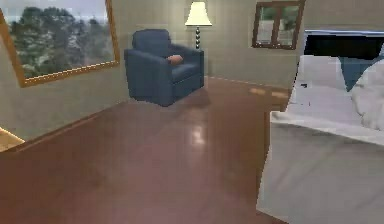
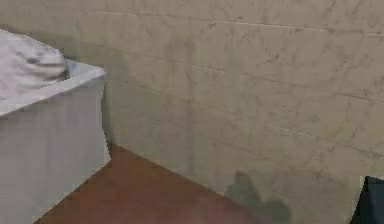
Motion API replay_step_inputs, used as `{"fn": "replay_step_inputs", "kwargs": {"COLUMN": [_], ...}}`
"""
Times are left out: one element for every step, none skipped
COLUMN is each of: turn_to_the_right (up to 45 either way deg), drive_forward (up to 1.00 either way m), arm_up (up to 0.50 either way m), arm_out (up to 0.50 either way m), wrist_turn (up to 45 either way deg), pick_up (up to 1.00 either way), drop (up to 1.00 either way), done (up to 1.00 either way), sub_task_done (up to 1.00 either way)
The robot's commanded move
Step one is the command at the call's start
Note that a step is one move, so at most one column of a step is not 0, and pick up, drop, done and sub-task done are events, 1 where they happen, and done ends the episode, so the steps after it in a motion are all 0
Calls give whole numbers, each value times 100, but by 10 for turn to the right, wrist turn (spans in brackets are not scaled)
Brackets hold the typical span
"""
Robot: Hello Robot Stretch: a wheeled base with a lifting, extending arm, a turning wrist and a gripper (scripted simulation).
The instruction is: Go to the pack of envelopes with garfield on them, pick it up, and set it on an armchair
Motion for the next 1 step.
{"fn": "replay_step_inputs", "kwargs": {"turn_to_the_right": [-450], "drive_forward": [0], "arm_up": [0], "arm_out": [0], "wrist_turn": [0], "pick_up": [0], "drop": [0], "done": [0], "sub_task_done": [0]}}
